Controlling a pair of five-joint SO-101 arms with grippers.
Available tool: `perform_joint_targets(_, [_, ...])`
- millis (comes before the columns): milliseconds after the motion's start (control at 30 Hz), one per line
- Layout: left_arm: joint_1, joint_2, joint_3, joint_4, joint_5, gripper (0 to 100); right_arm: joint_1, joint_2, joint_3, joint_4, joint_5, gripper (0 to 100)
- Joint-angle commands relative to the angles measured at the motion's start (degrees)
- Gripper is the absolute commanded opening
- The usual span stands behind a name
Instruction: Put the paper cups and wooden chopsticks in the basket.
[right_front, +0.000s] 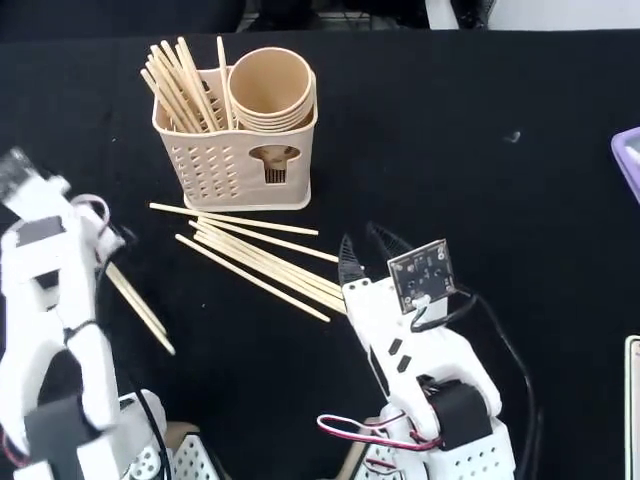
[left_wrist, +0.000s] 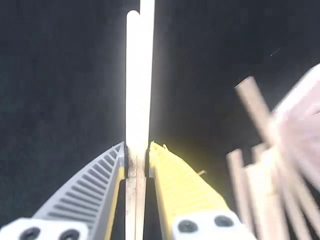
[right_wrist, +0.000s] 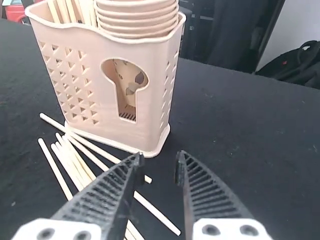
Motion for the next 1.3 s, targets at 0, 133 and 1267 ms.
perform_joint_targets(0, [-0.1, -9.8, -7.3, 1.1, -0.3, 3, 0.8, -1.2, 0.3, -2.8, 0.2, 11.6])
perform_joint_targets(133, [-0.6, -17.3, -8.0, -2.7, -0.5, 3, 0.9, -1.2, 2.1, -5.1, 0.2, 11.6])
perform_joint_targets(1267, [22.5, -13.0, -20.9, -43.4, -0.8, 3, 0.9, -1.2, 6.1, -9.8, 0.2, 11.6])
